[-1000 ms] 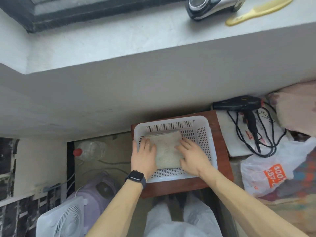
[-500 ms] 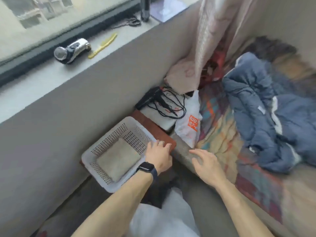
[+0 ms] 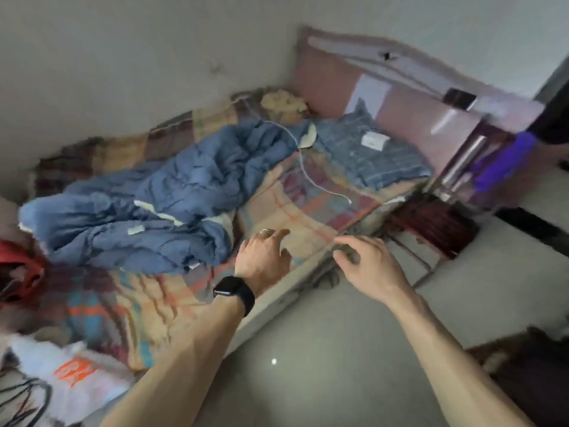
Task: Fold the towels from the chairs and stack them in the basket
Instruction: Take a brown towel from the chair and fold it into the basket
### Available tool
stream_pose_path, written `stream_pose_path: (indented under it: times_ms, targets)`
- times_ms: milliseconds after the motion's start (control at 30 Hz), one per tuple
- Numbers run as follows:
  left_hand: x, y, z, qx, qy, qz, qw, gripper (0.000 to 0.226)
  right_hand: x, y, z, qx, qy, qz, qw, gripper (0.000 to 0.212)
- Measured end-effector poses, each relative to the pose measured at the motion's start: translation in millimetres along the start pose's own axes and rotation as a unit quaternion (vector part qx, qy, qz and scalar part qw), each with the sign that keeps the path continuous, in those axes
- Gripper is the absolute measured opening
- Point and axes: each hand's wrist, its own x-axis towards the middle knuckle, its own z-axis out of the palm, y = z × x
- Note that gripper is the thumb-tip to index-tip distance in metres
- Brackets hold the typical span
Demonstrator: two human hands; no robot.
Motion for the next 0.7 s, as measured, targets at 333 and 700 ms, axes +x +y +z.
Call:
stream_pose_path:
  times_ms: [333,700]
  targets:
    - [144,291,48,-0.01,-0.044,0.209,0.977,0.049,-6,230,-195,-0.041,0.142,0.197,0.969,0.032]
    - [329,438,118,0.011,-0.078,0.285,0.955,0.053,101,394,-256,-0.064,0.168,0.292,0.939,0.033]
